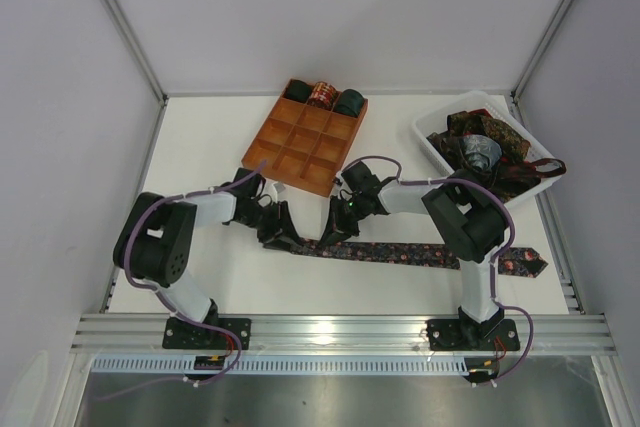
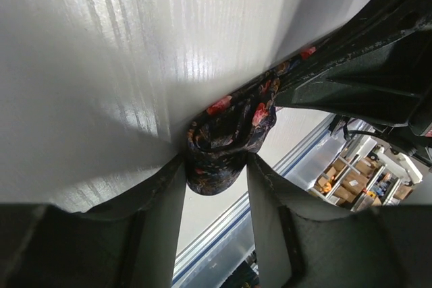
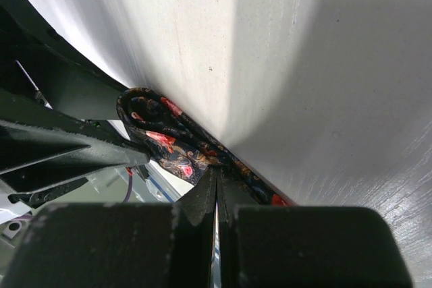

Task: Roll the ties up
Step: Roll the tie

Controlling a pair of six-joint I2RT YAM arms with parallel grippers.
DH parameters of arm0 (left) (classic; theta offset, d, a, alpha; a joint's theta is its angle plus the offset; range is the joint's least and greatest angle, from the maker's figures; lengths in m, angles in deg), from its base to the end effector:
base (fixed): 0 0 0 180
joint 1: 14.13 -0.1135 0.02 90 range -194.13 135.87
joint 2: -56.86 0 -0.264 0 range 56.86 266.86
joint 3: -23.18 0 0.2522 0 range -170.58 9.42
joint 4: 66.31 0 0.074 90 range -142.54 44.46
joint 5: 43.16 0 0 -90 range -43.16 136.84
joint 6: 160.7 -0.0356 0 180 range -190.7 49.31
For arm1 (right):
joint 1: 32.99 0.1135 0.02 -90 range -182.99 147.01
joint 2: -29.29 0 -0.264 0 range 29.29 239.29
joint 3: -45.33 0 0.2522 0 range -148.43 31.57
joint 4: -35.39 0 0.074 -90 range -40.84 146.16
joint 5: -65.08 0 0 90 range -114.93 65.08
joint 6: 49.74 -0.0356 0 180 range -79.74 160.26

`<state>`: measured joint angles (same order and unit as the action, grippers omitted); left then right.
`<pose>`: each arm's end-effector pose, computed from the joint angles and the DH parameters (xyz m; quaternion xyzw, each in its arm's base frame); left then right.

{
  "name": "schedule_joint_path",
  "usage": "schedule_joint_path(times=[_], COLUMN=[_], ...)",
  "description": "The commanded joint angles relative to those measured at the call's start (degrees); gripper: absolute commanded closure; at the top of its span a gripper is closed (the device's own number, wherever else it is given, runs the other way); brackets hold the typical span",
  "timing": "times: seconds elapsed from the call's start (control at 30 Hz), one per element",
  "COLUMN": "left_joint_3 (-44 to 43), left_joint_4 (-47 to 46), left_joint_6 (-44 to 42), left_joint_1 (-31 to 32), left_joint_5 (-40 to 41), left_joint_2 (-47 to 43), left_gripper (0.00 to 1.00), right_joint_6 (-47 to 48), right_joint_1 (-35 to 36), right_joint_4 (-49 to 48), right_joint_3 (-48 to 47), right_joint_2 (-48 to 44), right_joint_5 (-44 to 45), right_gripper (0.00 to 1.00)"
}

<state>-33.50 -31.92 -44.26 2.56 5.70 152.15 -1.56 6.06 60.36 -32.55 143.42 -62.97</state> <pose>0.2527 -0.1002 0.1226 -0.0269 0.9270 -0.3740 0.0010 0.2816 0.2567 0.1159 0.0589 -0.9174 -0.3927 0.0260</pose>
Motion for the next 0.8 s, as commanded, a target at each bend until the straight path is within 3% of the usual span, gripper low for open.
schedule_joint_path(times=[0.0, 0.03, 0.2, 0.33, 0.47, 0.77], left_joint_3=[-0.41, -0.50, 0.37, 1.34, 2.83, 2.84], left_joint_4=[-1.29, -1.37, -3.13, -4.62, -5.59, -5.51], left_joint_6=[-2.97, -2.88, -2.09, -1.30, -0.34, 0.55], left_joint_1=[-0.34, -0.34, -0.34, -0.34, -0.34, -0.34], left_joint_5=[2.29, 2.56, 2.56, 2.91, 3.88, 4.32], left_joint_2=[1.31, 1.31, 1.31, 0.08, -1.68, -2.65], left_gripper=[0.56, 0.62, 0.73, 0.94, 1.00, 1.00], right_joint_6=[1.48, 1.48, 1.92, 2.71, 3.33, 2.01], right_joint_1=[0.42, 0.42, 0.77, 1.38, 2.26, 3.49], right_joint_4=[0.49, 0.57, 1.63, 3.03, 5.58, 6.02], right_joint_3=[-0.39, -0.66, -1.89, -3.82, -7.06, -7.69], right_joint_2=[1.98, 1.89, 1.54, 1.01, -0.04, -1.18], right_joint_5=[2.80, 2.71, 3.24, 3.94, 4.47, 2.62], right_gripper=[1.00, 1.00, 1.00, 1.00, 1.00, 1.00])
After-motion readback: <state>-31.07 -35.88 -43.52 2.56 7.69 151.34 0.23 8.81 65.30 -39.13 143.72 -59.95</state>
